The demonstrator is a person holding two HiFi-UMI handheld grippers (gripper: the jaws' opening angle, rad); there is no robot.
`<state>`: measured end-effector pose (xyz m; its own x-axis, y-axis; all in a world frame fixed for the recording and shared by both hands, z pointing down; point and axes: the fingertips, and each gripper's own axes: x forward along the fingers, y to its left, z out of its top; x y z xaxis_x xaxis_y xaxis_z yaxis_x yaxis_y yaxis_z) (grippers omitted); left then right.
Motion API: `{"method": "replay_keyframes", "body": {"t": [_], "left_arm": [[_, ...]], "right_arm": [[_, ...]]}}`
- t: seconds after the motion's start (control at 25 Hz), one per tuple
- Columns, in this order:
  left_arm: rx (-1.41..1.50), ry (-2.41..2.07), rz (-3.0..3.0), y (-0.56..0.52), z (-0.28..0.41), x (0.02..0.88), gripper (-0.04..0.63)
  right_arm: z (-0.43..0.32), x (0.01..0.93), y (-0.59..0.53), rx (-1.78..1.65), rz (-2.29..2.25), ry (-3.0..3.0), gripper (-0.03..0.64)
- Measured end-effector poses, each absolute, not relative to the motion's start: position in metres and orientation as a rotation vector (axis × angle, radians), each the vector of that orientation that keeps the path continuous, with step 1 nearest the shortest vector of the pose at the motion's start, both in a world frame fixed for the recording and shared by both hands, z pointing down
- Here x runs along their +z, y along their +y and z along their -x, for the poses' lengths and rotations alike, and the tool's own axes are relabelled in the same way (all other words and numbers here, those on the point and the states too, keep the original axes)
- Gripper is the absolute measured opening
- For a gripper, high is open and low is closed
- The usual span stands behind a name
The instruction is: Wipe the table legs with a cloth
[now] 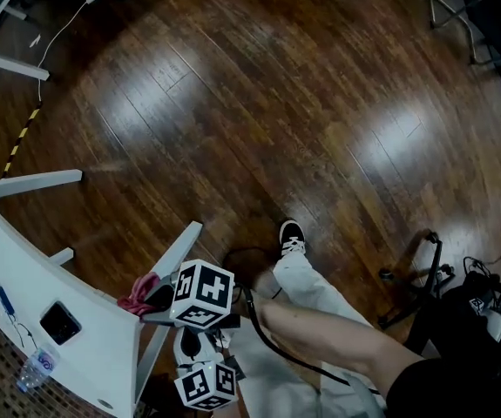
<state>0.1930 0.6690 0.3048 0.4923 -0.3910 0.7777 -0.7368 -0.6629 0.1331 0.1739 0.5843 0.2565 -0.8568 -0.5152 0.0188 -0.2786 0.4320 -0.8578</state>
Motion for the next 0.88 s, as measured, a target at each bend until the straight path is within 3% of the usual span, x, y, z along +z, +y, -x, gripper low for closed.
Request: {"method": "replay_keyframes", "body": {"t": [0.4, 0.88], "left_arm": [[0.794, -1.287, -2.101, 0.628, -0.236, 0.247, 0.0], [0.673, -1.525, -1.681, 0.543, -0.255, 0.272, 0.002]], "right_arm": [[-0.179, 0.261, 0.544, -1.466, 0.317, 2.401, 0.056], [-0.155, 0.263, 0.456, -1.586, -0.079, 2.441, 0.058]]}}
